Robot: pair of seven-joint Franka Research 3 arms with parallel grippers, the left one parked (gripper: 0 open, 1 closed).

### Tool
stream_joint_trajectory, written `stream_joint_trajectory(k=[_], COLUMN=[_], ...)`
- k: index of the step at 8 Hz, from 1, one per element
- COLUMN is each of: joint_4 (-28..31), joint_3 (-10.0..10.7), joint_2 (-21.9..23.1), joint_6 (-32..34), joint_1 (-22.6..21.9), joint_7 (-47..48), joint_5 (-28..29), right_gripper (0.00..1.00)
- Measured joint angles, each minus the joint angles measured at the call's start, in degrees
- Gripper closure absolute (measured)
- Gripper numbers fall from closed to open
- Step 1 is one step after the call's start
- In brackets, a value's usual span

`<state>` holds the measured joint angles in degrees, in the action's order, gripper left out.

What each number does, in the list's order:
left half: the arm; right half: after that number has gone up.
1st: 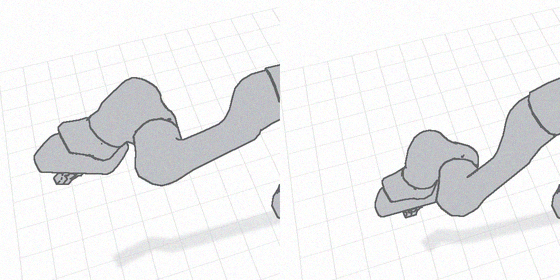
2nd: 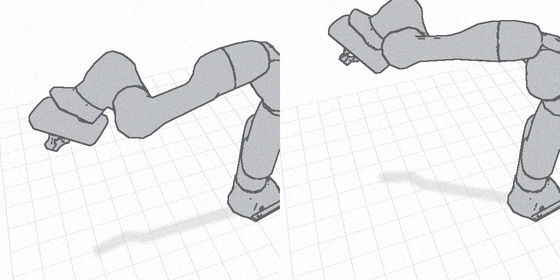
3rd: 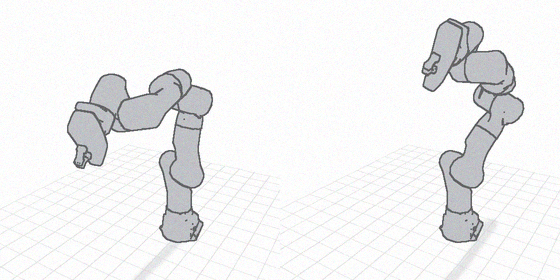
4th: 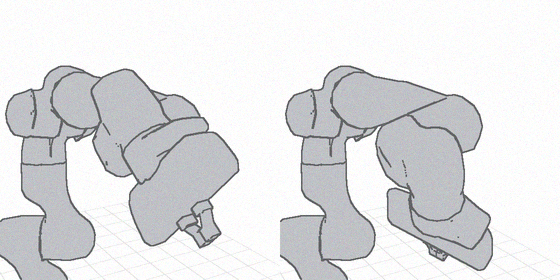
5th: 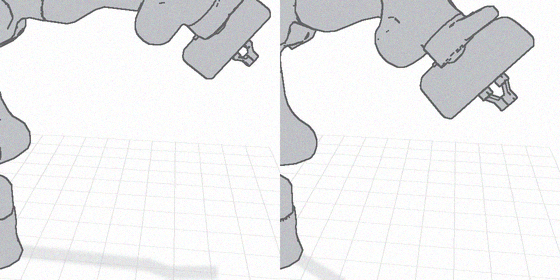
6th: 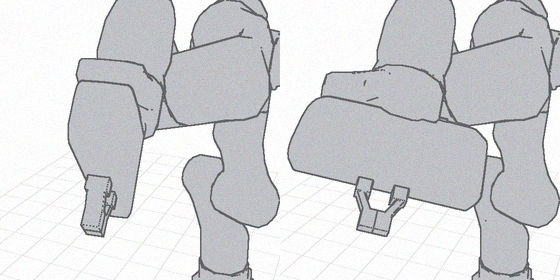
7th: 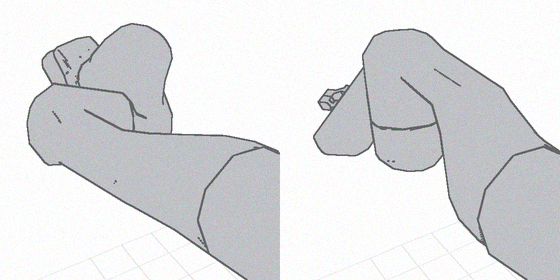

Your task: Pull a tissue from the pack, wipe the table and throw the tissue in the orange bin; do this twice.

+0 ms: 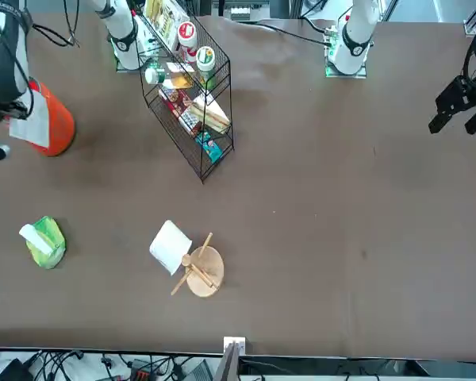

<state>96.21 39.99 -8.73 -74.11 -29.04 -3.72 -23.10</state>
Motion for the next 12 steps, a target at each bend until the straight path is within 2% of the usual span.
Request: stream_joint_trajectory(k=[2, 3, 5, 9, 12], joint_4=[0.5, 1.8, 6.8, 16.6, 21.5], joint_3=[3.8, 4.9, 5.2, 5.2, 5.3], joint_2=[1.8, 3.0, 4.3, 4.1, 4.1], joint_6=[0.7, 0.3, -2.8, -12.1, -17.9], joint_1=[0.3, 0.9, 1.3, 3.3, 4.7], joint_7=[-5.0, -6.4, -6.6, -6.6, -6.4], joint_5=[-1.5, -2.2, -3.0, -7.1, -8.1], right_gripper=[0.99, 0.99, 0.99, 0.99, 0.96])
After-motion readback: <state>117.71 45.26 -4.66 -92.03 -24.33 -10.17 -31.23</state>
